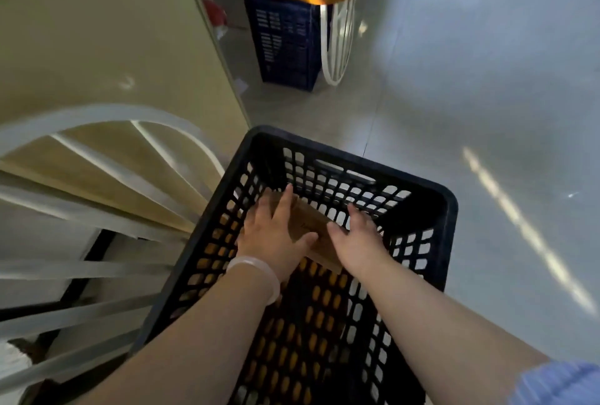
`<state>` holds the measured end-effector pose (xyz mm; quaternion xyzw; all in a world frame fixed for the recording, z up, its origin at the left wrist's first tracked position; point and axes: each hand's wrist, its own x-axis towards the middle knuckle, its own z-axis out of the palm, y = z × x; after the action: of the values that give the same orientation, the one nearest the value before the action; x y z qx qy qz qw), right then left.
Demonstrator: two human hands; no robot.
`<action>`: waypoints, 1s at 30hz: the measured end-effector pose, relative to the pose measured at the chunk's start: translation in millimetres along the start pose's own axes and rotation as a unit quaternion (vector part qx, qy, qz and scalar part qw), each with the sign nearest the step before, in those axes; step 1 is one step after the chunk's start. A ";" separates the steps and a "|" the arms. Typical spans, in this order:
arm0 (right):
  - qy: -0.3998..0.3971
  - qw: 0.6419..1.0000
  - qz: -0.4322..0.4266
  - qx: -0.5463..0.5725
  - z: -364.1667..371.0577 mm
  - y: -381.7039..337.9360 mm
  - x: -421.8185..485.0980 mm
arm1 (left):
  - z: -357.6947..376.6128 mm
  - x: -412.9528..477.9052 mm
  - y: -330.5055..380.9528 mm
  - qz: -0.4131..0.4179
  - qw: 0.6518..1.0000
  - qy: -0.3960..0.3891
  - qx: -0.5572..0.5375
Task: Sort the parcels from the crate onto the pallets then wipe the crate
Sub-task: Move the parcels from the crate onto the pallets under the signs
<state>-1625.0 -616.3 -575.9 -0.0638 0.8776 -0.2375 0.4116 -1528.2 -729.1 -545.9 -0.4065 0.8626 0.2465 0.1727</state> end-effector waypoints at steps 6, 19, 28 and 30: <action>-0.048 0.979 0.144 0.138 23.3 -2.0 39.7 | 15.1 13.4 -12.4 -0.001 0.995 0.008 -0.104; 0.006 0.963 0.101 0.251 -1.3 2.8 -62.7 | -23.2 -56.9 -14.6 -0.039 0.961 0.075 -0.263; 0.087 0.950 0.004 0.299 -1.7 -24.1 -202.7 | -98.4 -153.6 -46.6 0.045 0.938 0.095 -0.330; 0.094 0.938 -0.009 0.335 2.7 -28.2 -231.8 | -116.7 -174.2 -58.9 0.078 0.924 0.106 -0.358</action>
<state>-1474.0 -570.8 -403.8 0.0919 0.7813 -0.5260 0.3230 -1387.0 -720.0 -380.4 -0.3967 0.7588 0.5076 -0.0963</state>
